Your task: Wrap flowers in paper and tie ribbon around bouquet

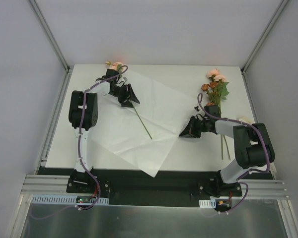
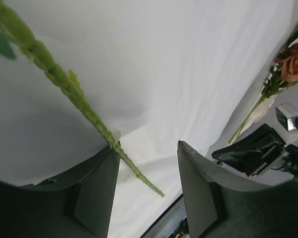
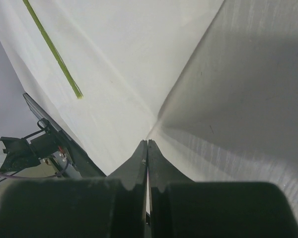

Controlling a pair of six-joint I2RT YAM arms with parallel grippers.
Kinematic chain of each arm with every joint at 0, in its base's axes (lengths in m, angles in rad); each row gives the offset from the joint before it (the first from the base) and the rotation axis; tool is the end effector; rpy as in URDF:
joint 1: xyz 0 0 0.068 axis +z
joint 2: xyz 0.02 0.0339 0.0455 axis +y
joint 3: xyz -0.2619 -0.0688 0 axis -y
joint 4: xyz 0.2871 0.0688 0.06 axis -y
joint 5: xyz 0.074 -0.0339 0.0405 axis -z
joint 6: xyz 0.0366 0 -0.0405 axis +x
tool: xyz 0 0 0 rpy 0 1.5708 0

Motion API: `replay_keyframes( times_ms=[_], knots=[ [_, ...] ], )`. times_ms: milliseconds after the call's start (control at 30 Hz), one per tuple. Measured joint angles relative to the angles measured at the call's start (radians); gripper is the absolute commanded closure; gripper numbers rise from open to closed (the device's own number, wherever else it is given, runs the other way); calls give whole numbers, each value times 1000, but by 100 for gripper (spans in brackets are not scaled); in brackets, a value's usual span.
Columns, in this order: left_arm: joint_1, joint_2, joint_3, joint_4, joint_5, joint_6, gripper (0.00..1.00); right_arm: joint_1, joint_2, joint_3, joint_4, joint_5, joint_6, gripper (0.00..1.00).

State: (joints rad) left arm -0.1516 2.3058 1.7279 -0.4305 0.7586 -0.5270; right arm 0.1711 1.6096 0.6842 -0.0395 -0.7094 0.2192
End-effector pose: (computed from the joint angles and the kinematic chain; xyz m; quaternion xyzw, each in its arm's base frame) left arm 0.5127 -0.1038 0.1161 -0.0656 0.8959 -0.4212 0.1247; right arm 0.3002 0.0761 0.0983 -0.0821 0.8973 0.3795 0.2102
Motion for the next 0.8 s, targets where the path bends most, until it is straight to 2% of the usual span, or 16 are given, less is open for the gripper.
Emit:
replay_keyframes(
  times_ms=[100, 133, 200, 300, 333, 400, 433, 500, 533, 633, 700, 767, 800],
  knots=[
    [0, -23, 0, -34, -49, 31, 48, 7, -17, 8, -36, 31, -19, 96],
    [1, -29, 0, -44, -66, 42, 48, 9, -28, 16, -61, 49, -29, 90],
    [1, -50, -3, -71, -105, 68, 45, 11, -54, 34, -115, 90, -54, 84],
    [1, -91, -19, -98, -133, 87, 41, 15, -101, 73, -202, 175, -97, 66],
    [1, -115, -34, -106, -140, 95, 41, 17, -123, 89, -235, 211, -113, 55],
    [1, -165, -65, -115, -146, 101, 43, 31, -174, 122, -295, 291, -142, 46],
    [1, -203, -93, -117, -154, 104, 45, 46, -199, 143, -327, 327, -155, 41],
    [1, -286, -149, -122, -178, 108, 53, 103, -238, 195, -373, 397, -172, 37],
    [1, -348, -201, -113, -196, 110, 64, 141, -247, 225, -384, 421, -180, 35],
    [1, -539, -368, -84, -212, 108, 81, 253, -226, 311, -370, 444, -183, 33],
    [-6, -727, -573, -39, -212, 98, 87, 333, -154, 385, -328, 419, -166, 34],
    [-22, -797, -691, 25, -218, 85, 93, 372, -79, 433, -291, 394, -141, 36],
    [-29, -821, -752, 46, -220, 74, 96, 387, -32, 459, -259, 381, -127, 41]
  ],
)
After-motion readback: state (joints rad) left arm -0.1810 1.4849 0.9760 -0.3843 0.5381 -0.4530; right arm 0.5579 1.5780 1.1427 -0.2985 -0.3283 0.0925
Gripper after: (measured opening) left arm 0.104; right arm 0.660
